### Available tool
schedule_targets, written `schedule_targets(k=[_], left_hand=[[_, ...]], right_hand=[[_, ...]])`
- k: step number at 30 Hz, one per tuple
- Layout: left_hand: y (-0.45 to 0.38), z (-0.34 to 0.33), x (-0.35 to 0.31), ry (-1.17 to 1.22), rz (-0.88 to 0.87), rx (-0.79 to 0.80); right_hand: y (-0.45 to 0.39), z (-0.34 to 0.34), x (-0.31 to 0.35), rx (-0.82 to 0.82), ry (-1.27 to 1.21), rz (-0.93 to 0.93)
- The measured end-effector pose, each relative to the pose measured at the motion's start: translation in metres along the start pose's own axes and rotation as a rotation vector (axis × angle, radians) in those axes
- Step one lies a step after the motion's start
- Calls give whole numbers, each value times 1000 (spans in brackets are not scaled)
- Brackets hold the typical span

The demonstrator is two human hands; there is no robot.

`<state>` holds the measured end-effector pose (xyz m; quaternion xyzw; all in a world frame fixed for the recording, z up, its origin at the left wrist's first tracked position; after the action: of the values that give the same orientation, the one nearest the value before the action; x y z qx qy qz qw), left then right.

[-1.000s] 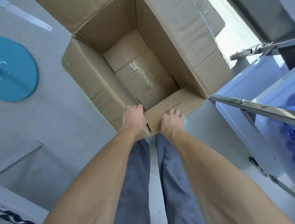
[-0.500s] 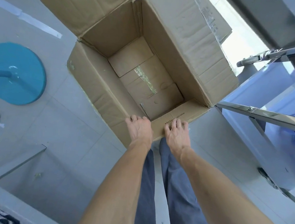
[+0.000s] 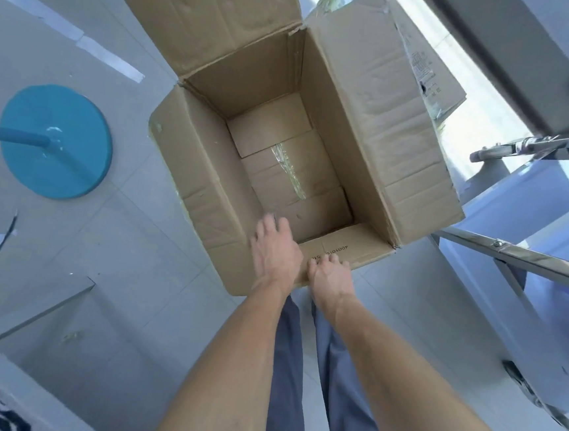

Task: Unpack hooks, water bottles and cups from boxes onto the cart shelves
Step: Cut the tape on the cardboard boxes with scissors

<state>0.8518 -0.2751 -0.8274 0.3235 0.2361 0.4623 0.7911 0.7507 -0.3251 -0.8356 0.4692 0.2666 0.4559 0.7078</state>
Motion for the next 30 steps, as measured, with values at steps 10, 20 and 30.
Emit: schedule_targets(k=[10,20,30], left_hand=[[21,-60,10,-359,-110,457],[19,-71,-7,-384,-3,501],[36,-73,2,-271,-19,396]], right_hand=[[2,-8,-26,-299,-606,-300],[-7,-3,-17,-123,-393,-276],[0,10,-10,-14,-339,-264]])
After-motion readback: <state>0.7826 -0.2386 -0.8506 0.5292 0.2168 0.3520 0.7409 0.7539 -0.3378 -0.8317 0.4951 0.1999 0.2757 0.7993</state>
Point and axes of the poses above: each hand's wrist, its own y-axis away from the middle knuckle, its own z-axis out of the back of the hand, x = y × z, the point moved 1 cm from there along -y, towards the middle knuckle, and after that the axes turned 9 degrees about x, right-handed, at the moved point
